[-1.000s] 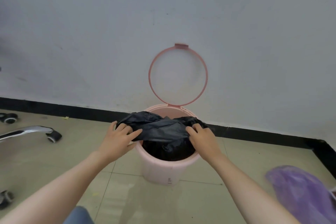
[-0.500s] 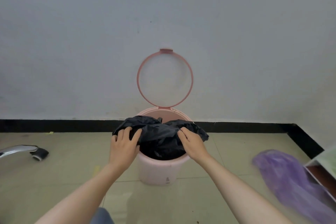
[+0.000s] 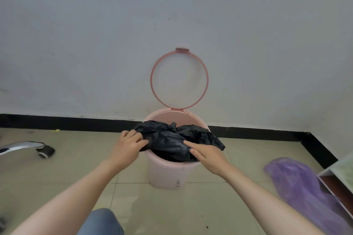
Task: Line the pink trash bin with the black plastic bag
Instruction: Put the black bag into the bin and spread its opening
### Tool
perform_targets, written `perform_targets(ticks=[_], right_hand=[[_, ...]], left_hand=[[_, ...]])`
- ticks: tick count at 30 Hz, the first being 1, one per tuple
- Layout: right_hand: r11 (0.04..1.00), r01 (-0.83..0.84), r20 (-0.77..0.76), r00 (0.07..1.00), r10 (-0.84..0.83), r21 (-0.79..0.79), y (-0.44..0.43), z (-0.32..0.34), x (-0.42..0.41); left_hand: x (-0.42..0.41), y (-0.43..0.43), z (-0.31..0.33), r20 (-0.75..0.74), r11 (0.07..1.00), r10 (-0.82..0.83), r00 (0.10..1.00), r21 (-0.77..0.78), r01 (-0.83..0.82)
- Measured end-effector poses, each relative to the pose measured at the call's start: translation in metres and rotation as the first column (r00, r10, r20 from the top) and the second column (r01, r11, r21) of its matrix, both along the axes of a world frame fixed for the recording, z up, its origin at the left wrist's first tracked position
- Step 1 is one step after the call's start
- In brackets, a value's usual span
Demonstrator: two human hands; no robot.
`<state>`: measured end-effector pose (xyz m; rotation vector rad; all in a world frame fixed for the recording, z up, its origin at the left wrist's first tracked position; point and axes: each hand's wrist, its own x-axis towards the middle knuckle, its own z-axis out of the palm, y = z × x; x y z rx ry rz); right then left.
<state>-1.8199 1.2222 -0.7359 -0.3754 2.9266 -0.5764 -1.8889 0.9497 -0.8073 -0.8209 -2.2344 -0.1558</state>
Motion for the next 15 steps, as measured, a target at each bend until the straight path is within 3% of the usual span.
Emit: perform_targets(ticks=[2,6,10,13,15], right_hand=[[0.999,-0.004,0.011,1.0,0.004,0.035,-0.001,-0.003,0.002],[0.988,0.025,-0.02,0.999,-0.028,-0.155,-0.018,-0.006,0.0],[0.988,-0.036,-0.065,0.998,0.026,-0.149,-0.025,-0.01,-0.001],[0.993,0.0,-0.089,0.996,-0.011,-0.119,-0.019,-0.003,-0.001],[0.998,-0.041,-0.175,0.983,0.051,0.057,-0.013,-0.001,-0.001]], left_hand=[[0.007,-0.003,0.002,0.06,0.998,-0.017,0.998,-0.054,0.02],[0.028,0.024,0.003,0.228,0.976,0.144,0.963,-0.196,-0.1],[0.032,0.058,0.007,0.337,0.977,0.198,0.92,0.008,-0.213],[0.031,0.061,0.004,0.273,0.968,0.179,0.945,0.121,-0.219],[0.027,0.054,0.002,0.214,0.973,0.105,0.971,0.18,-0.144]])
